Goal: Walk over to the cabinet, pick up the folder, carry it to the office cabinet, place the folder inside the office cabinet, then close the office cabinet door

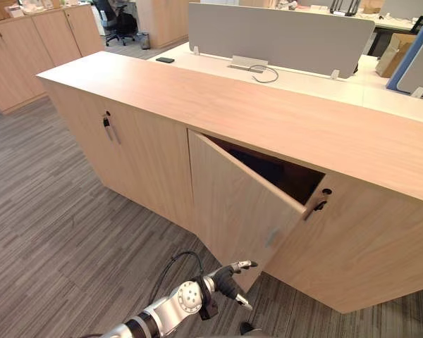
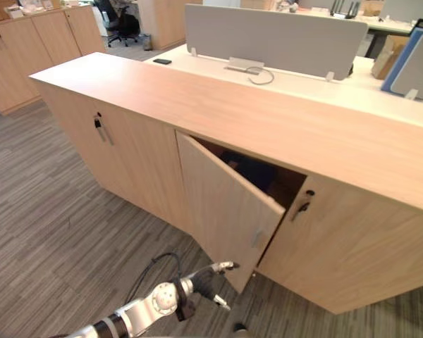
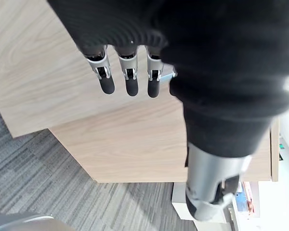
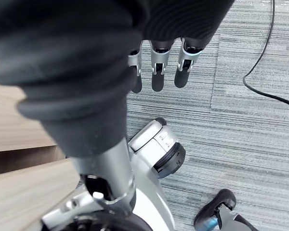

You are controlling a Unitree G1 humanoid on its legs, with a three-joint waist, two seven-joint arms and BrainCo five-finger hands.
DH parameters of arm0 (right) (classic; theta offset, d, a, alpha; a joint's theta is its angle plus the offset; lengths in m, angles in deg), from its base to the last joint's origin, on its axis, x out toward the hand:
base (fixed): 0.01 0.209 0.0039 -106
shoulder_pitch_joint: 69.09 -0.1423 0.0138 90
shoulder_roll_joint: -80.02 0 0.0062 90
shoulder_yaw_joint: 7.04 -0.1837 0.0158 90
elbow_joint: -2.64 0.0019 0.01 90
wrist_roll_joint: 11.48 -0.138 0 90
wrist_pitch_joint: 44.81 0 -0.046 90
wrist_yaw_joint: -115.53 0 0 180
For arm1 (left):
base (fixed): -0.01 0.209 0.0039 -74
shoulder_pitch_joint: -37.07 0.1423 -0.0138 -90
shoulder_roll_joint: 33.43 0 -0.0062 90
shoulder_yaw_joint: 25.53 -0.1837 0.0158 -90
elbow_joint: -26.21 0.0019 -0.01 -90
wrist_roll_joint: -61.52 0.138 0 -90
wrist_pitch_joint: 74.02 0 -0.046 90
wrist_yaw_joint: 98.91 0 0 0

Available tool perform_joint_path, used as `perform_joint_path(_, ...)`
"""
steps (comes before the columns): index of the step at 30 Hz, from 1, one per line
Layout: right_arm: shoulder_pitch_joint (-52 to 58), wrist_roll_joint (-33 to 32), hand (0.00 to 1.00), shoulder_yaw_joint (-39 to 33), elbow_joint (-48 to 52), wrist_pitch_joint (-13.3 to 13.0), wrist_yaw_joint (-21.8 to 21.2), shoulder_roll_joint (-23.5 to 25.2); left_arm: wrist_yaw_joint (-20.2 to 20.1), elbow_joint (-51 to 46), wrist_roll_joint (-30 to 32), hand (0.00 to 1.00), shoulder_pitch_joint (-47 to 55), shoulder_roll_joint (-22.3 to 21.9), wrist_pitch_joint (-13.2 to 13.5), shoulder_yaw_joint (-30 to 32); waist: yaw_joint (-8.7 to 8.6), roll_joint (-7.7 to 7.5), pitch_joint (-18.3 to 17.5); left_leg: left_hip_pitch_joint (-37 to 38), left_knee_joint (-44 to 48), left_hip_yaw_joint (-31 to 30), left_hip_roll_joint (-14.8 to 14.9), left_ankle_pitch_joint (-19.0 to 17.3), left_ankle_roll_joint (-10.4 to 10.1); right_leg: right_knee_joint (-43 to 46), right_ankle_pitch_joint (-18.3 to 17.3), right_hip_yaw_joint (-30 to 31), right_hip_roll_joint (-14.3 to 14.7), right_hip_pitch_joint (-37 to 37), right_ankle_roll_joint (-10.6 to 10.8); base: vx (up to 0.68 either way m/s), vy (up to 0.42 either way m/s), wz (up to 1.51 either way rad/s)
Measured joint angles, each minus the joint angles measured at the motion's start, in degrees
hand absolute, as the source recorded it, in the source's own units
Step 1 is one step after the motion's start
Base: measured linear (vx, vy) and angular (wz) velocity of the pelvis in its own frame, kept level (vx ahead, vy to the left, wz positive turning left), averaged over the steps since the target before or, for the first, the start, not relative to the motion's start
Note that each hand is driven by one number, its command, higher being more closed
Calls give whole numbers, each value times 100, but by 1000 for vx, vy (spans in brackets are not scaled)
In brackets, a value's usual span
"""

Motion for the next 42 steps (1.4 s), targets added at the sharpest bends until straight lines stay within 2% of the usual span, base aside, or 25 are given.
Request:
perform_joint_path(6, -353, 17, 0, -11, -129, 112, 53, -141, -58, 5, -525, 0, 64, -32, -2, 25, -33, 43, 15, -7, 4, 33, 50, -4, -13, -23, 12, 10, 46, -7, -26, -32, 0, -2)
perform_joint_path(9, -394, 15, 0, -217, -197, 83, 92, -135, -76, 260, -858, 0, 373, -194, 21, 480, -46, 94, 15, -8, 33, 130, 120, -55, -78, -40, 18, 65, 120, -39, -63, -16, -4, -14)
perform_joint_path(10, -387, 17, 0, -386, -208, 90, 106, -97, -67, 674, -999, 0, 507, -352, 23, 859, -43, 102, 24, -38, 145, 194, 187, -143, -110, -40, 25, 135, 182, -65, -96, 6, -24, -32)
perform_joint_path(11, -357, 18, 0, -571, -221, 112, 147, -31, -24, 1162, -1148, 0, 610, -478, 2, 1245, -53, 100, 23, -136, 451, 252, 313, -316, -160, -39, 30, 194, 268, -72, -143, 32, -57, -37)
perform_joint_path(13, -285, 18, 0, -762, -222, 126, 167, 44, 49, 1676, -1169, 0, 685, -529, -29, 1593, -61, 122, 21, -285, 921, 287, 543, -597, -252, -28, 1, 241, 429, -62, -245, 62, -94, -31)
perform_joint_path(15, -190, 21, 0, -995, -212, 138, 181, 58, 134, 2551, -1060, 0, 789, -529, -72, 2204, -26, 240, 3, -416, 1600, 439, 1063, -960, -384, 12, -115, 327, 833, -54, -458, 96, -129, -50)
perform_joint_path(16, -183, 23, 0, -1038, -211, 140, 181, 71, 139, 2794, -1041, 0, 826, -526, -101, 2384, 1, 258, 5, -424, 1792, 469, 1181, -1005, -375, 28, -137, 341, 942, -39, -530, 143, -162, -61)
perform_joint_path(17, -178, 28, 0, -1205, -209, 156, 179, 118, 140, 3217, -1046, 0, 877, -513, -198, 2646, 20, 244, -7, -529, 2284, 445, 1396, -1015, -350, 31, -150, 451, 1093, 16, -609, 194, -226, -55)
perform_joint_path(18, -179, 28, 0, -1369, -213, 176, 168, 119, 135, 3539, -1048, 0, 947, -521, -355, 2981, 3, 269, 4, -829, 3030, 214, 1604, -1023, -78, 74, -121, 498, 1204, 91, -668, 219, -281, -44)
perform_joint_path(19, -177, 26, 0, -1411, -224, 192, 168, 80, 133, 3704, -1085, 0, 1010, -585, -443, 3376, 28, 329, 85, -1174, 3807, -413, 1689, -868, 227, 229, -174, 523, 1323, 130, -784, 196, -258, -30)
perform_joint_path(20, -169, 25, 0, -1400, -248, 196, 166, 40, 134, 3756, -1138, 0, 1040, -608, -478, 3565, 48, 370, 136, -1309, 4156, -772, 1687, -747, 287, 319, -211, 572, 1394, 157, -842, 167, -196, -40)
perform_joint_path(21, -206, 24, 0, -1344, -268, 198, 166, -35, 135, 3895, -1212, 0, 1057, -689, -533, 3855, 162, 443, 238, -1535, 4774, -1470, 1623, -373, 135, 418, -259, 694, 1508, 303, -931, 218, -117, -57)
perform_joint_path(22, -339, 24, 0, -1344, -268, 198, 162, -64, 139, 4004, -1256, 0, 1062, -783, -527, 4091, 254, 445, 424, -1685, 5356, -1990, 1398, -513, -40, 430, -271, 848, 1533, 465, -991, 210, -77, -56)
perform_joint_path(23, -402, 23, 0, -1343, -266, 197, 163, -83, 138, 3955, -1278, 0, 1049, -818, -500, 4201, 267, 449, 503, -1716, 5561, -2120, 1239, -750, -99, 429, -271, 919, 1524, 560, -998, 225, -50, -50)
perform_joint_path(24, -559, 25, 0, -1302, -263, 195, 145, -134, 118, 3938, -1277, 0, 1017, -852, -504, 4323, 317, 435, 610, -1726, 5684, -2292, 895, -1194, -99, 428, -286, 1047, 1499, 722, -1025, 140, 8, -42)
perform_joint_path(25, -712, 27, 0, -1305, -233, 191, 118, -142, 104, 3934, -1241, 0, 1016, -877, -496, 4488, 324, 456, 673, -1759, 5473, -2501, 529, -1521, -56, 422, -317, 1117, 1497, 809, -1064, 118, 35, -37)
perform_joint_path(26, -768, 31, 0, -1304, -210, 187, 96, -140, 98, 3940, -1165, 0, 1019, -885, -497, 4550, 323, 462, 678, -1780, 5204, -2630, 343, -1637, -72, 420, -327, 1134, 1497, 783, -1076, 43, 88, -30)
perform_joint_path(27, -885, 74, 0, -1296, -198, 178, 46, -134, 82, 3940, -1041, 0, 1048, -877, -496, 4657, 345, 464, 679, -1712, 4193, -2949, 6, -1738, -130, 419, -371, 1194, 1498, 726, -1076, 0, 122, -32)
perform_joint_path(28, -931, 108, 0, -1228, -179, 172, 35, -148, 74, 3971, -974, 0, 1053, -876, -514, 4717, 392, 488, 681, -1593, 3352, -3098, -103, -1702, -129, 408, -428, 1267, 1523, 689, -1103, 6, 155, -50)
perform_joint_path(29, -894, 130, 0, -1093, -77, 171, 33, -140, 54, 4004, -867, 0, 1121, -845, -537, 4878, 473, 482, 695, -1450, 2835, -3105, -130, -1279, 220, 382, -470, 1380, 1552, 687, -1066, 37, 124, -47)
perform_joint_path(30, -839, 135, 0, -1011, 0, 172, 33, -88, 33, 4000, -849, 0, 1152, -813, -547, 5020, 518, 465, 677, -1394, 2672, -3010, -160, -1198, 244, 373, -485, 1408, 1490, 695, -1065, 86, 126, -27)
perform_joint_path(31, -727, 192, 0, -816, 169, 166, 25, 6, 4, 4003, -794, 0, 1203, -789, -557, 5306, 537, 301, 645, -1280, 2248, -2874, -283, -1037, 302, 312, -530, 1398, 1276, 663, -1010, 86, 92, -4)
perform_joint_path(34, -703, 211, 0, -629, 175, 167, -22, 21, -7, 3998, -793, 0, 1296, -798, -556, 5504, 546, 234, 550, -1178, 1607, -2715, -490, -717, 442, 307, -625, 1400, 974, 448, -896, 111, 96, 4)
perform_joint_path(38, -734, 207, 0, -533, 172, 148, 70, 13, 250, 3927, -767, 0, 1363, -809, -506, 5617, 641, 191, 521, -1059, 1431, -2632, -692, -684, 559, 486, -792, 1405, 831, 370, -745, 195, 108, -10)
perform_joint_path(42, -882, 207, 0, -348, 170, 68, 95, -5, 519, 3925, -653, 0, 1365, -844, -435, 5827, 805, 188, 509, -756, 1301, -2274, -584, -737, 594, 719, -777, 1187, 870, 333, -699, 191, 58, -48)
